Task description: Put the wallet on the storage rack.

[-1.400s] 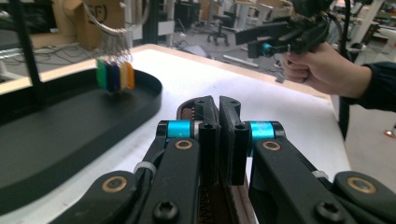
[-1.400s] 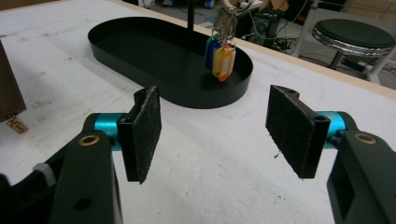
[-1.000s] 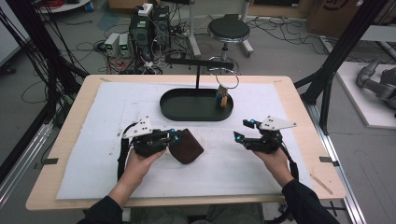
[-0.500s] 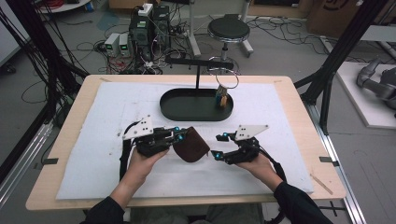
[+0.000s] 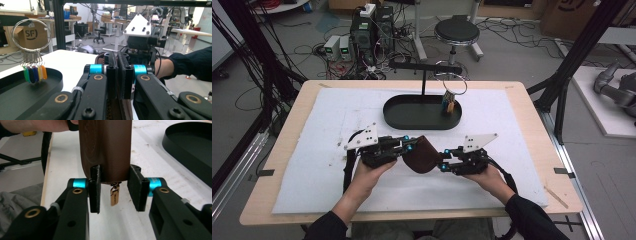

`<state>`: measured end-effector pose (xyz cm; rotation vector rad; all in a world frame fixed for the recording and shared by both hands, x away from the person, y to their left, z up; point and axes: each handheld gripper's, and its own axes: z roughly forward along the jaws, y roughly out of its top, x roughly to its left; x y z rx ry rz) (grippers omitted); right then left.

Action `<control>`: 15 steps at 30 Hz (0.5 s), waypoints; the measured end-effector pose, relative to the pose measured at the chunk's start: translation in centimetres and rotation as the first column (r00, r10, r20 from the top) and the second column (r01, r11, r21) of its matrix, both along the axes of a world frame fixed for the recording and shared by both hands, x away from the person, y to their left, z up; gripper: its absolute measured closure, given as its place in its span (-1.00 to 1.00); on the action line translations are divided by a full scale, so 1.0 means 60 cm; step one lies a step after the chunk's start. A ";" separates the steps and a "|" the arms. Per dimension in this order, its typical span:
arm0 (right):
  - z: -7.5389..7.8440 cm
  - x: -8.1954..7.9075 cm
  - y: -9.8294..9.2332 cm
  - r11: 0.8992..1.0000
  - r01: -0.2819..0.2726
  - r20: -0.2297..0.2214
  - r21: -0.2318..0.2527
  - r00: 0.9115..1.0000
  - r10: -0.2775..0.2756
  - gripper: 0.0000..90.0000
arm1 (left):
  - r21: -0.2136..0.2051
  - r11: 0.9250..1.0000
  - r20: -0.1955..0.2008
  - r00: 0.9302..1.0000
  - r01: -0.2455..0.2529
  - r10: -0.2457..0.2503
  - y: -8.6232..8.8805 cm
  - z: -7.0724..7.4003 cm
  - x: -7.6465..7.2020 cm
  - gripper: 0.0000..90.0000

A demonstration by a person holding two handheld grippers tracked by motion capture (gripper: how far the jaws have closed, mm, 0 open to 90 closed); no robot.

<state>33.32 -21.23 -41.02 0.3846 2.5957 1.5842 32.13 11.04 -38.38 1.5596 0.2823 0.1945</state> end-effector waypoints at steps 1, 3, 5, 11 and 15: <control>0.001 0.000 -0.002 1.000 -0.002 0.004 0.003 1.000 0.002 0.50 | 0.009 1.000 -0.001 1.000 -0.007 0.007 0.002 0.000 0.001 0.91; 0.004 0.001 -0.007 1.000 0.002 0.005 0.009 1.000 -0.002 0.54 | 0.026 1.000 -0.012 1.000 -0.017 0.017 0.007 -0.001 0.003 0.88; 0.005 0.001 -0.010 1.000 0.006 0.008 0.005 1.000 -0.006 0.57 | 0.042 0.999 -0.019 0.999 -0.031 0.031 0.013 -0.001 0.005 0.83; 0.008 0.000 -0.009 1.000 -0.007 0.026 -0.018 1.000 0.008 0.58 | 0.165 0.986 -0.050 0.998 -0.022 0.031 0.020 0.008 0.013 0.15; 0.015 -0.003 -0.005 0.999 -0.027 0.044 -0.042 0.999 0.029 0.58 | 0.227 0.973 -0.081 0.997 0.037 -0.019 0.016 0.008 0.017 -0.02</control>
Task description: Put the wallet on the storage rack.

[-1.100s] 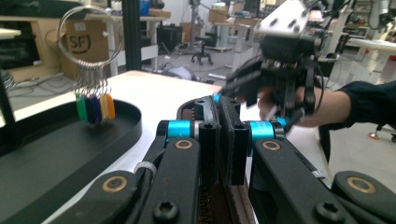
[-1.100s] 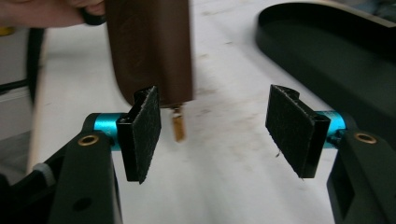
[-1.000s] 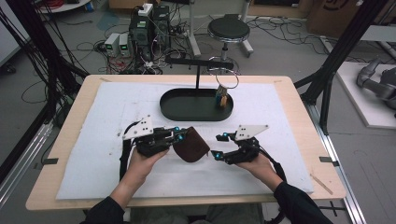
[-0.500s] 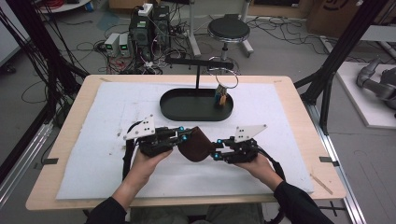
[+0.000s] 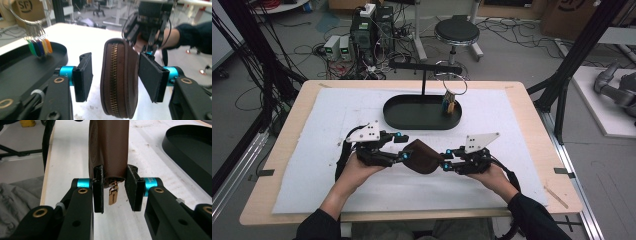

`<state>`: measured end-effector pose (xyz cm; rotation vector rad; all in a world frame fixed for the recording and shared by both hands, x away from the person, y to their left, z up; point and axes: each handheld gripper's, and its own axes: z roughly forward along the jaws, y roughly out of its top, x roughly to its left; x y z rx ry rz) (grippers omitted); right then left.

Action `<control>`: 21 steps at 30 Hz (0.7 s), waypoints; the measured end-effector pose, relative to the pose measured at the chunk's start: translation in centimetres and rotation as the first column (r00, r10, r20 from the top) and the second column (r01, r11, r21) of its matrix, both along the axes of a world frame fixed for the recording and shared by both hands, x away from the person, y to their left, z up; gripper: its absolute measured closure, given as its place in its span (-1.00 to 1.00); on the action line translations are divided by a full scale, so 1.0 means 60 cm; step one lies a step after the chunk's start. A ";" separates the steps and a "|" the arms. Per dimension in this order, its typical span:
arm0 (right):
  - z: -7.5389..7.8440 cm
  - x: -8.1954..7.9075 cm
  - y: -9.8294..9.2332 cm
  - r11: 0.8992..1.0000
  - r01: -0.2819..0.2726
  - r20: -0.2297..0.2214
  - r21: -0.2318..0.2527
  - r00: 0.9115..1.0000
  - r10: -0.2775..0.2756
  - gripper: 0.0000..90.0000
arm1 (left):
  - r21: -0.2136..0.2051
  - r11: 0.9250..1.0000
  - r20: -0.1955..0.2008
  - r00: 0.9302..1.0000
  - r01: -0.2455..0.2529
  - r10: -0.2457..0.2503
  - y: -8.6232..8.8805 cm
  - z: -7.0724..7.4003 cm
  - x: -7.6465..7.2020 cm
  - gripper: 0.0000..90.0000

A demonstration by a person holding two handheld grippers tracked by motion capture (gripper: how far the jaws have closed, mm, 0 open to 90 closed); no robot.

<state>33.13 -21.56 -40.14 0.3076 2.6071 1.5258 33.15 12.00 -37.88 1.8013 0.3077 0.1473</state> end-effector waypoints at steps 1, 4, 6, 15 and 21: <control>0.001 0.000 0.000 1.000 -0.006 0.001 -0.006 1.000 0.006 0.58 | 0.016 1.000 -0.015 1.000 0.012 -0.012 -0.002 -0.001 0.002 -0.06; 0.001 -0.002 0.002 1.000 -0.019 -0.005 -0.016 1.000 0.019 0.58 | 0.050 0.998 -0.047 0.999 0.022 -0.020 -0.008 -0.005 0.007 -0.13; 0.001 -0.005 0.004 0.999 -0.032 -0.006 -0.023 0.999 0.032 0.58 | 0.063 0.997 -0.071 0.997 0.041 -0.036 -0.012 -0.009 0.010 -0.12; 0.007 -0.003 0.001 0.998 -0.040 0.021 -0.051 0.999 0.041 0.57 | 0.065 0.993 -0.068 0.993 0.102 -0.097 -0.011 -0.015 0.008 0.40; 0.018 -0.003 -0.009 1.000 0.003 0.052 0.023 0.999 -0.005 0.41 | -0.075 0.995 -0.051 0.996 0.071 -0.075 -0.004 -0.028 0.006 0.47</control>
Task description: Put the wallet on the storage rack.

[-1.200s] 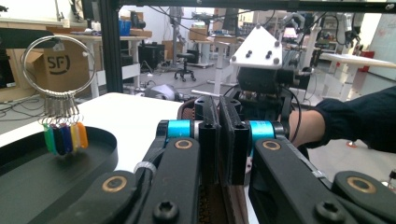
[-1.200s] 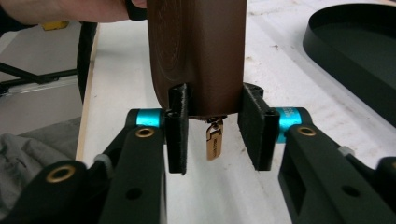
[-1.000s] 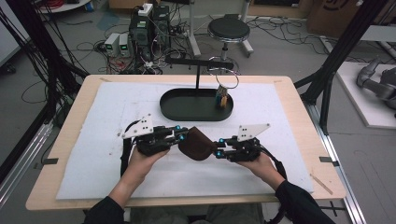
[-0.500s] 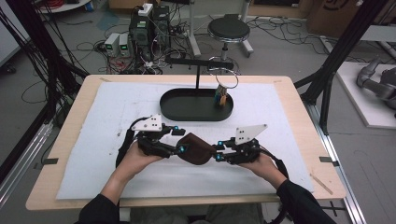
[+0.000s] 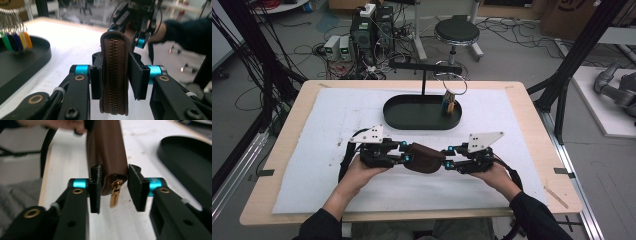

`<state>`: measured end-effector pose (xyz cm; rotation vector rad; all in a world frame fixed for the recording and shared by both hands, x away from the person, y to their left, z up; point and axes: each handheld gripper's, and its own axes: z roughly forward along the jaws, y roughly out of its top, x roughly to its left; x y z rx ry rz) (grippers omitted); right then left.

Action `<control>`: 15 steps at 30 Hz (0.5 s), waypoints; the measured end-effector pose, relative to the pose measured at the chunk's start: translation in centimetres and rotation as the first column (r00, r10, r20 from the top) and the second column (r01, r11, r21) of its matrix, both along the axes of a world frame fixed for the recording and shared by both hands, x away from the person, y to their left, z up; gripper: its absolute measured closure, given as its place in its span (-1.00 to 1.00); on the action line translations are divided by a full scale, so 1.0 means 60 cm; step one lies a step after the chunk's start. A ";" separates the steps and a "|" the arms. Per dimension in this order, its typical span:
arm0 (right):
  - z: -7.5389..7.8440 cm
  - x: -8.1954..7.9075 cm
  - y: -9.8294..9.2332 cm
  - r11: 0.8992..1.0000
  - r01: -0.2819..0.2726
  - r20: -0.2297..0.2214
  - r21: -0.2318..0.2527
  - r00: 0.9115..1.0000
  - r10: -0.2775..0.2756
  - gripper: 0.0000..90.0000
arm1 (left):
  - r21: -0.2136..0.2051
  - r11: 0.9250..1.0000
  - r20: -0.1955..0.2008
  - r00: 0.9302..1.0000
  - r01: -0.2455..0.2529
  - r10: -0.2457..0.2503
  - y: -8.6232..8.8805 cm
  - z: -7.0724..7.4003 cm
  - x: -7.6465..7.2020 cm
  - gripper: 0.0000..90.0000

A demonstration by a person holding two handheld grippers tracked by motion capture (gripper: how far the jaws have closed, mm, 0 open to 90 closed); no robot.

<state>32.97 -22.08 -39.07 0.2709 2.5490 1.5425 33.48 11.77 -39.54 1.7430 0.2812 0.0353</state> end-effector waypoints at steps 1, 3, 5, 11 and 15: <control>0.003 0.001 -0.003 1.000 0.013 -0.006 0.019 1.000 -0.013 0.34 | -0.029 1.000 0.002 1.000 -0.012 0.012 0.001 -0.002 -0.001 0.48; 0.007 0.004 -0.012 0.998 0.032 -0.031 0.058 0.999 -0.030 0.23 | -0.087 0.996 -0.004 1.000 -0.030 0.030 0.005 -0.006 -0.001 0.48; 0.010 0.007 -0.019 0.994 0.052 -0.055 0.097 0.997 -0.047 0.14 | -0.136 0.990 -0.014 0.999 -0.039 0.037 0.007 -0.009 -0.002 0.48; 0.013 0.012 -0.026 0.986 0.076 -0.105 0.148 0.993 -0.061 -0.01 | -0.212 0.977 -0.007 0.999 -0.033 0.033 0.003 -0.013 -0.005 0.48; 0.013 0.009 -0.019 0.986 0.051 -0.102 0.159 0.994 -0.035 0.21 | -0.208 0.978 0.000 1.000 -0.021 0.021 -0.006 -0.015 -0.007 0.48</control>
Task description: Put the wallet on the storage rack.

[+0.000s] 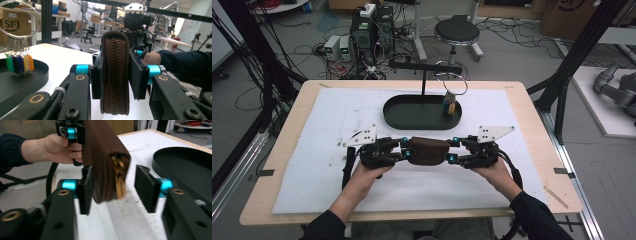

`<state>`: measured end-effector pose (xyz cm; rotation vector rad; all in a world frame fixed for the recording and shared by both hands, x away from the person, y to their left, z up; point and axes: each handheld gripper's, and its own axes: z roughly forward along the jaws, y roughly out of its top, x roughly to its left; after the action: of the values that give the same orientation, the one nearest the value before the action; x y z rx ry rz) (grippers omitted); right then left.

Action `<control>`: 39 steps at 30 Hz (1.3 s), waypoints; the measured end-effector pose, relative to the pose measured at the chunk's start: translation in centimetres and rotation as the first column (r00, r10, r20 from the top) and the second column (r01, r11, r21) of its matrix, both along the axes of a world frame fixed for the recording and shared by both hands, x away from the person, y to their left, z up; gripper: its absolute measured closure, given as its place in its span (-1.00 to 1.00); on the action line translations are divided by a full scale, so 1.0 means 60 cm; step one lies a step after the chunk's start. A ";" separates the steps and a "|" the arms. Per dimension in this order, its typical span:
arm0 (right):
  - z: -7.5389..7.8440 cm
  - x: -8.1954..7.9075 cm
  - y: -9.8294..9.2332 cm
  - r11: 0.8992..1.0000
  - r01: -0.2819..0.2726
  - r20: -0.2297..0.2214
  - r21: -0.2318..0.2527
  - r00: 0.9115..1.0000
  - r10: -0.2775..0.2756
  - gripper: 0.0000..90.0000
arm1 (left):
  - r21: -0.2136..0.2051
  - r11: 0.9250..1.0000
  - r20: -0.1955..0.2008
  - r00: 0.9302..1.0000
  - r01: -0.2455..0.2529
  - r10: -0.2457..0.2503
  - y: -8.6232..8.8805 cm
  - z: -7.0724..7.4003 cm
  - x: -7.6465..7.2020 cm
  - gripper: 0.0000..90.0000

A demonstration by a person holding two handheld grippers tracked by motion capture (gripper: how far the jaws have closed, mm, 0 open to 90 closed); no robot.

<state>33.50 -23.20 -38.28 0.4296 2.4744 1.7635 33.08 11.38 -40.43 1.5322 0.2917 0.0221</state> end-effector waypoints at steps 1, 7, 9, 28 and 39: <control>0.000 -0.001 0.002 1.000 -0.011 0.003 -0.004 1.000 0.011 0.38 | 0.012 1.000 0.007 1.000 0.003 -0.003 -0.001 0.000 0.000 0.48; 0.002 -0.002 0.001 0.998 -0.036 0.014 -0.043 0.999 0.037 0.58 | 0.190 0.982 0.043 0.999 -0.020 0.012 -0.001 0.014 -0.001 0.16; 0.002 -0.002 0.003 0.997 -0.040 0.017 -0.066 0.999 0.042 0.60 | 0.241 0.971 0.046 0.999 -0.014 0.003 -0.002 0.019 -0.001 0.07; 0.004 -0.002 0.007 0.994 -0.077 0.028 -0.082 0.996 0.079 0.53 | 0.342 0.939 0.061 0.997 0.024 -0.048 -0.016 0.015 0.000 0.37; 0.013 0.004 -0.020 0.998 0.048 0.052 -0.035 0.998 -0.047 0.12 | 0.293 0.955 0.068 0.998 -0.038 0.018 -0.003 0.017 0.007 0.47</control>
<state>33.72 -24.41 -37.49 0.4317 2.4366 1.6881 33.48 11.22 -39.39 1.8199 0.2665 0.1431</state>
